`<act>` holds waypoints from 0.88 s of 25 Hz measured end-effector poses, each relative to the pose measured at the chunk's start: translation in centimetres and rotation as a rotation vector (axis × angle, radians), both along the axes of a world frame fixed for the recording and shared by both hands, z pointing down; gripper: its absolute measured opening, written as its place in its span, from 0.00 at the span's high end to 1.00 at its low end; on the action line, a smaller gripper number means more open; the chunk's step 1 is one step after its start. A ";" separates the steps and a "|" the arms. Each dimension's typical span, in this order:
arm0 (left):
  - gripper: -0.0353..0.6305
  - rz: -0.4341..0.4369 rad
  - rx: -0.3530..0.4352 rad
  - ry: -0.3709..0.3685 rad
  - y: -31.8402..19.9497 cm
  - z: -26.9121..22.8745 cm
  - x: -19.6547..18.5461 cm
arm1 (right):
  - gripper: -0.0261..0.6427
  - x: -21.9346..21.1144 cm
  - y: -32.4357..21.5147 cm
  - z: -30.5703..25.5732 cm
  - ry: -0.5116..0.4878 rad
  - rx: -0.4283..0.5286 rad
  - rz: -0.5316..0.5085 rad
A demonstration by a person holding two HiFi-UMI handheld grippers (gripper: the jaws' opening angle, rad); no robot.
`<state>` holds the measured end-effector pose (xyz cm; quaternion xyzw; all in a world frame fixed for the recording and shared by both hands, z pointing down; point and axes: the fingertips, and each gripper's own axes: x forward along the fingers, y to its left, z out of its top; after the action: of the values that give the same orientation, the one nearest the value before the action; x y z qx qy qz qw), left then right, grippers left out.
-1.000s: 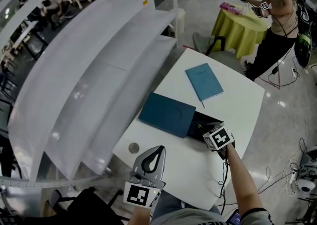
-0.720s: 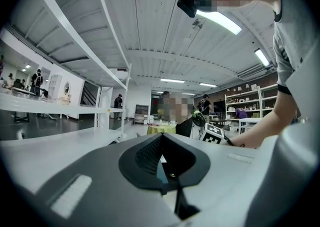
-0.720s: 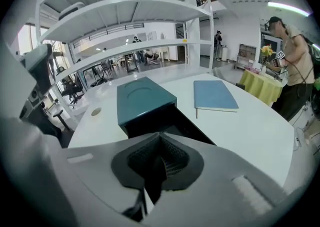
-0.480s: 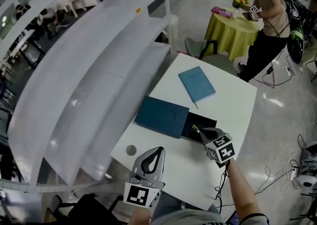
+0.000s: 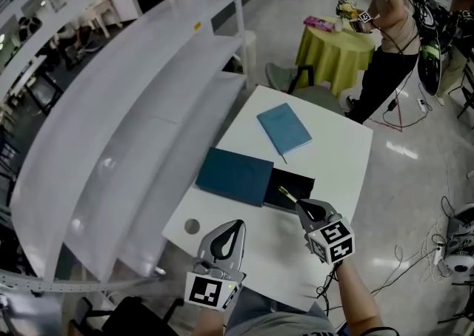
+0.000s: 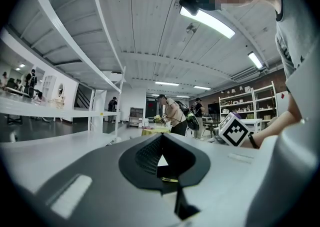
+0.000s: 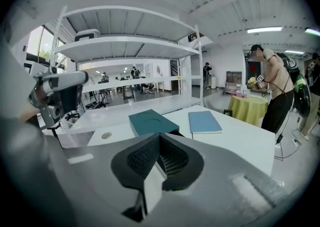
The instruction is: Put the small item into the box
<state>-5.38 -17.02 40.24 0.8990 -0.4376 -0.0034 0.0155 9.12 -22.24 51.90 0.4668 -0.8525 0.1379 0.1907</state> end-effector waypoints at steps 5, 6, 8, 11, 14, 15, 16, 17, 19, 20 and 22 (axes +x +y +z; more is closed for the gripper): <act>0.92 0.007 0.006 -0.001 0.6 -0.1 0.2 | 0.96 -0.1 1.9 -2.2 -0.011 0.077 0.018; 0.92 0.008 0.006 -0.003 0.6 -0.1 0.2 | 0.96 0.0 2.3 -2.7 -0.018 0.090 0.024; 0.92 0.011 0.009 -0.004 0.8 -0.2 0.4 | 0.96 0.2 3.0 -3.5 -0.030 0.110 0.034; 0.92 0.015 0.015 -0.001 1.0 -0.5 0.5 | 0.96 0.3 4.1 -4.7 -0.029 0.153 0.039; 0.92 0.019 0.019 0.001 1.3 -0.7 0.6 | 0.96 0.4 5.0 -6.2 -0.028 0.204 0.048; 0.92 0.021 0.020 0.002 1.3 -0.7 0.6 | 0.96 0.4 5.3 -6.7 -0.031 0.223 0.052; 0.92 0.022 0.020 0.003 1.4 -0.7 0.7 | 0.96 0.4 5.6 -7.2 -0.034 0.242 0.055; 0.92 0.023 0.021 0.004 1.5 -0.8 0.7 | 0.96 0.5 5.9 -7.7 -0.038 0.258 0.059; 0.92 0.026 0.023 0.006 1.6 -0.9 0.8 | 0.96 0.6 6.5 -8.4 -0.048 0.284 0.070; 0.92 0.027 0.024 0.007 1.7 -1.0 0.9 | 0.96 0.7 6.7 -8.7 -0.053 0.296 0.076; 0.92 0.029 0.026 0.009 1.9 -1.2 1.0 | 0.96 1.1 7.2 -9.2 -0.067 0.313 0.090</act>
<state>-4.34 -15.14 39.03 0.9054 -0.4242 -0.0132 0.0058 10.19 -15.04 42.68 0.5235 -0.8478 0.0271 0.0810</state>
